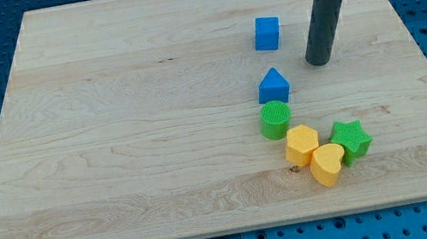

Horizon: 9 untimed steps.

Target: Place arm at bottom right corner of thee board

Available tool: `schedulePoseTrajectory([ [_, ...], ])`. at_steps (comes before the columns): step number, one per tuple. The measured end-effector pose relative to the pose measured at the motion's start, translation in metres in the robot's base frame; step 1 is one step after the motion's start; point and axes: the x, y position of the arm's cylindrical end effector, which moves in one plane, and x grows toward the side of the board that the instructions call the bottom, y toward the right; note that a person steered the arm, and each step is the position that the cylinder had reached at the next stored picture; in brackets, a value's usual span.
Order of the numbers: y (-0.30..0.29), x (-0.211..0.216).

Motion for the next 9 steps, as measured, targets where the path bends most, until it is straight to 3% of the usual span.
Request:
schedulePoseTrajectory([
  [5,0.000,0.007],
  [6,0.008,0.055],
  [8,0.107,0.134],
  [9,0.112,0.170],
])
